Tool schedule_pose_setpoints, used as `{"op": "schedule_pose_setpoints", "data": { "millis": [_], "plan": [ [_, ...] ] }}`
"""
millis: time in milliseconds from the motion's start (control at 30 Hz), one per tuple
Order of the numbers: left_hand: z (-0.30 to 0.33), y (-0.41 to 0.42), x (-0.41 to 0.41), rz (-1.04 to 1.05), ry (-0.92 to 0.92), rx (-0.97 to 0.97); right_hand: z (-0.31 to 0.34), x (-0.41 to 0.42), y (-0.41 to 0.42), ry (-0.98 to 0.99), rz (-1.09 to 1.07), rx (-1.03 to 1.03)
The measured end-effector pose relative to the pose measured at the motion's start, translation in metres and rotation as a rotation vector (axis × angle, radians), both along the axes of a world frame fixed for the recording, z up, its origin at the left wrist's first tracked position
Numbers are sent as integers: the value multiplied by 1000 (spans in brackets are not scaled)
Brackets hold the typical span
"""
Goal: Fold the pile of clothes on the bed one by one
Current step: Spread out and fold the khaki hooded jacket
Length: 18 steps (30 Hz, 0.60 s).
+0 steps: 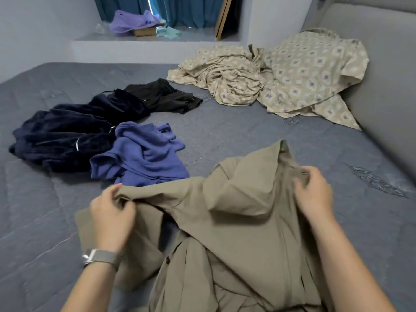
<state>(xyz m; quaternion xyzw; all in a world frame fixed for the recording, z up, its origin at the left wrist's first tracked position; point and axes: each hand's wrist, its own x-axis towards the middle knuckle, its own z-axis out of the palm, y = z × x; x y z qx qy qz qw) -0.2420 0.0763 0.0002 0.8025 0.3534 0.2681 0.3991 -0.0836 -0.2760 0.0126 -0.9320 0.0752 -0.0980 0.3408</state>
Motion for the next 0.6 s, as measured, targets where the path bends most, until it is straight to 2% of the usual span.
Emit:
{"op": "schedule_pose_setpoints", "data": {
  "millis": [67,200,267,400,467,500,533,600],
  "plan": [
    [-11,-19,4,-175,154,121,-6,-8,16,94,107,-79],
    [-23,-50,8,-427,246,300,-9,-19,42,78,327,-201],
    [-31,-56,10,-462,233,338,-14,-17,48,70,448,-371],
    [-34,-54,16,-495,194,357,-33,-7,51,203,623,-612],
    [-36,-49,20,-481,274,359,-39,10,50,252,703,-673],
    [-34,-47,23,-458,349,373,-38,21,51,297,763,-639],
    [-35,-43,30,-439,421,415,-32,34,54,367,805,-509],
    [-38,-34,46,-438,552,504,-4,60,66,509,769,-45]
  ]
}}
